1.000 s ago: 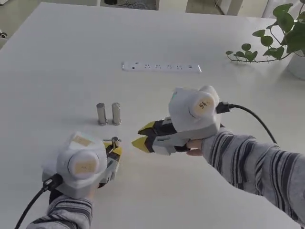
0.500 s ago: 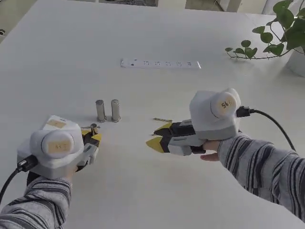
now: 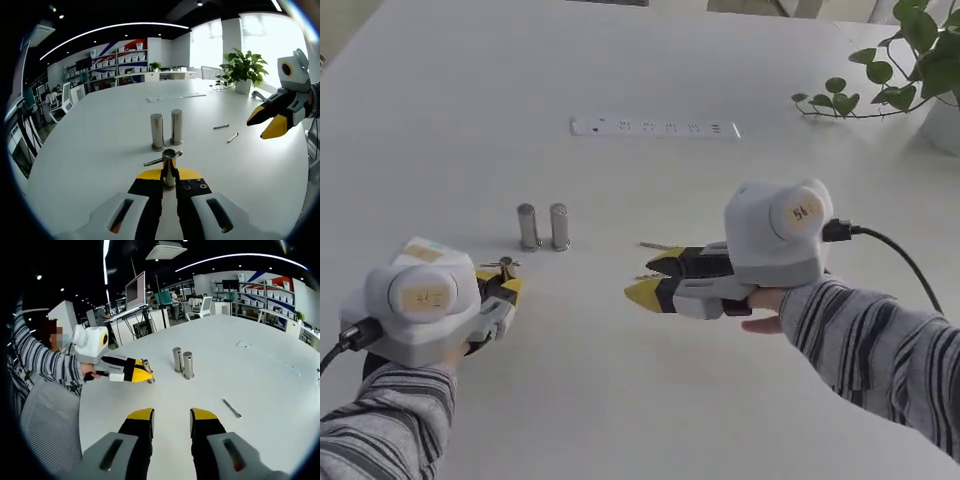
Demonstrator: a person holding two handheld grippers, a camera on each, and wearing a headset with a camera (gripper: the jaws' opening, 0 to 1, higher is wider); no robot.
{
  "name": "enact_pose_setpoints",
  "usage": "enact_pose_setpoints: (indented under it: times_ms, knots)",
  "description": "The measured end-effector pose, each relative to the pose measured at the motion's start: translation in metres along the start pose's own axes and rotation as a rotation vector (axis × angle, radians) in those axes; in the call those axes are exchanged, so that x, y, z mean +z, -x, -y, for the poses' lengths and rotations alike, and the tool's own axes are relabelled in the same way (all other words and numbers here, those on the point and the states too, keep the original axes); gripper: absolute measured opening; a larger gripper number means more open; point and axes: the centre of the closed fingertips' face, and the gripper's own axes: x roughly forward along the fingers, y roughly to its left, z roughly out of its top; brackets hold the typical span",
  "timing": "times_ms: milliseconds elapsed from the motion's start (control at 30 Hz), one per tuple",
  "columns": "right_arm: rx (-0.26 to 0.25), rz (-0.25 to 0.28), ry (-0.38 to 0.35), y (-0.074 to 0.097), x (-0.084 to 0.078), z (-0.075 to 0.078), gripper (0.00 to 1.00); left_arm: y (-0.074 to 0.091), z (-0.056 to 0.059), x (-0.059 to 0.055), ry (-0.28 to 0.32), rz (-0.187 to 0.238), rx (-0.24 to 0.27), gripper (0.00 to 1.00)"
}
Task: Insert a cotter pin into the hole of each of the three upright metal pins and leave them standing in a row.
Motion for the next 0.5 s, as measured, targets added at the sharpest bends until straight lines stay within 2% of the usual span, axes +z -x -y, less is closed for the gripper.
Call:
enact_pose_setpoints:
  times_ms: [167,500]
  knots:
    - [-0.006,-0.004,0.001,0.001,-0.0013,0.0023,0.25,0.0008,-0.0006,-0.0001,0.009,0.012,-0.002,0.06]
    - [0.0,-0.002,0.001,-0.0034,0.0021,-0.0007,0.25,-0.0005,-0.0002,-0.0027,0.009,-0.005,-0.029,0.08]
